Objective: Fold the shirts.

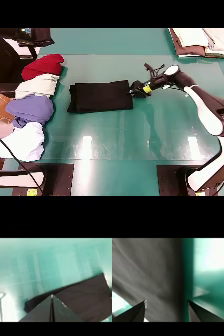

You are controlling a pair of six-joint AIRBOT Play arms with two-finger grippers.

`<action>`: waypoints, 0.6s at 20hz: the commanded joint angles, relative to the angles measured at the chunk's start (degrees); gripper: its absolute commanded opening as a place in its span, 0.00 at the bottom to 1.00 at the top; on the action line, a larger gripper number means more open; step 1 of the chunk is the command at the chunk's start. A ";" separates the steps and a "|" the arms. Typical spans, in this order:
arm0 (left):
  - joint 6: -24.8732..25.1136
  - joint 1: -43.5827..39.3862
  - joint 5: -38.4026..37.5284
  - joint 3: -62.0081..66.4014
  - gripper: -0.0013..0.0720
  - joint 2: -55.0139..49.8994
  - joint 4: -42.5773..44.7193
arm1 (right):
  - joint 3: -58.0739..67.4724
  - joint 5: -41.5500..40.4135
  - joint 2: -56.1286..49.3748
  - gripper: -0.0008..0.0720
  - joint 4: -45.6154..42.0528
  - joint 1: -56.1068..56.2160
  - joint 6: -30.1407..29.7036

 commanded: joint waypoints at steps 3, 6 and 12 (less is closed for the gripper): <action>0.17 -1.36 -0.11 0.00 0.05 -0.24 -0.42 | 10.80 0.20 -9.20 0.31 2.89 4.50 0.04; 0.17 -1.81 -0.50 0.00 0.05 -0.24 -0.96 | 13.90 0.61 -9.25 0.03 2.73 4.81 -0.04; 1.38 -9.55 -0.72 0.00 0.05 -0.22 0.81 | 6.95 -0.70 5.44 0.03 -6.58 -5.88 -0.02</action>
